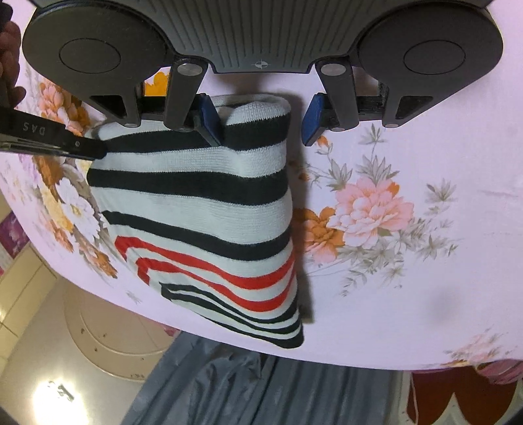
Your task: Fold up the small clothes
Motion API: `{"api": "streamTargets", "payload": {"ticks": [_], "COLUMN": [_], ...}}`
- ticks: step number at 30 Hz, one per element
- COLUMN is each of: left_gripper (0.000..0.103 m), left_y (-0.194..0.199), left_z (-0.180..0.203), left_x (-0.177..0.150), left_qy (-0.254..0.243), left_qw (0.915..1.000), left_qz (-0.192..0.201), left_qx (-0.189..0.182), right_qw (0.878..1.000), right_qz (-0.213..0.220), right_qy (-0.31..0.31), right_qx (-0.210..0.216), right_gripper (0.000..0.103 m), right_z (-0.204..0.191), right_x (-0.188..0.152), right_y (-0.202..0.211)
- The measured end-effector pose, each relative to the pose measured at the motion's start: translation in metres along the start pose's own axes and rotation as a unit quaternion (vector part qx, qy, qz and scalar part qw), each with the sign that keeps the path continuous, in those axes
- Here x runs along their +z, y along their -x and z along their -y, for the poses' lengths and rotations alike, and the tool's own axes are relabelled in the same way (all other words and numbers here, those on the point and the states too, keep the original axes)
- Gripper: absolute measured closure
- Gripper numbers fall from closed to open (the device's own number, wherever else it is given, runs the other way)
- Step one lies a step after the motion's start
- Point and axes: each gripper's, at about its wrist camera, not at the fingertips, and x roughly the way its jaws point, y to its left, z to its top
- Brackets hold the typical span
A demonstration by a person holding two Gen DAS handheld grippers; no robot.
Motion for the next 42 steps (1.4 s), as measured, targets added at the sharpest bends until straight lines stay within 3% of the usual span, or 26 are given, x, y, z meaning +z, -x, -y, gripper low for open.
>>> {"api": "streamTargets", "payload": {"ticks": [3, 5, 6, 7, 9, 16, 19, 24, 26, 34, 36, 39, 42], "left_gripper": [0.045, 0.005, 0.002, 0.002, 0.002, 0.005, 0.014, 0.015, 0.015, 0.015, 0.025, 0.029, 0.034], "left_y": [0.009, 0.022, 0.028, 0.030, 0.024, -0.019, -0.039, -0.064, -0.069, -0.083, -0.084, -0.083, -0.079], "left_z": [0.004, 0.008, 0.008, 0.006, 0.002, -0.014, -0.017, -0.015, -0.012, 0.009, 0.014, 0.018, 0.019], "left_x": [0.007, 0.012, 0.014, 0.020, 0.033, 0.072, 0.076, 0.076, 0.077, 0.088, 0.089, 0.090, 0.089], "left_qy": [-0.017, -0.028, -0.028, -0.021, 0.004, 0.066, 0.083, 0.098, 0.096, 0.070, 0.062, 0.056, 0.052], "left_qw": [0.9998, 0.9986, 0.9975, 0.9973, 0.9980, 0.9965, 0.9950, 0.9928, 0.9931, 0.9964, 0.9968, 0.9975, 0.9978], "left_qz": [0.004, 0.036, 0.058, 0.068, 0.063, 0.024, 0.005, -0.016, -0.017, -0.021, -0.022, -0.022, -0.019], "left_qx": [0.003, 0.025, 0.029, 0.022, 0.006, -0.044, -0.054, -0.067, -0.066, -0.043, -0.045, -0.038, -0.035], "right_qw": [1.000, 0.999, 0.998, 0.996, 0.993, 0.967, 0.962, 0.953, 0.952, 0.972, 0.977, 0.977, 0.973], "right_qz": [0.001, 0.038, 0.061, 0.069, 0.067, 0.050, 0.020, -0.014, -0.019, -0.036, -0.035, -0.029, -0.026], "right_qy": [0.000, -0.020, -0.035, -0.048, -0.079, -0.198, -0.206, -0.204, -0.202, -0.117, -0.095, -0.095, -0.112], "right_qx": [-0.004, -0.002, 0.001, 0.013, 0.053, 0.153, 0.180, 0.223, 0.229, 0.202, 0.190, 0.190, 0.200], "right_gripper": [0.085, 0.061, 0.032, 0.028, 0.038, 0.038, 0.039, 0.039, 0.038, 0.038, 0.044, 0.056, 0.060], "right_z": [-0.003, 0.000, 0.005, 0.010, 0.027, 0.084, 0.096, 0.100, 0.099, 0.060, 0.051, 0.051, 0.058], "right_x": [0.003, 0.006, 0.006, 0.008, 0.016, 0.048, 0.052, 0.050, 0.053, 0.074, 0.077, 0.077, 0.075], "right_y": [0.005, 0.022, 0.029, 0.031, 0.024, -0.027, -0.051, -0.075, -0.078, -0.085, -0.086, -0.085, -0.083]}}
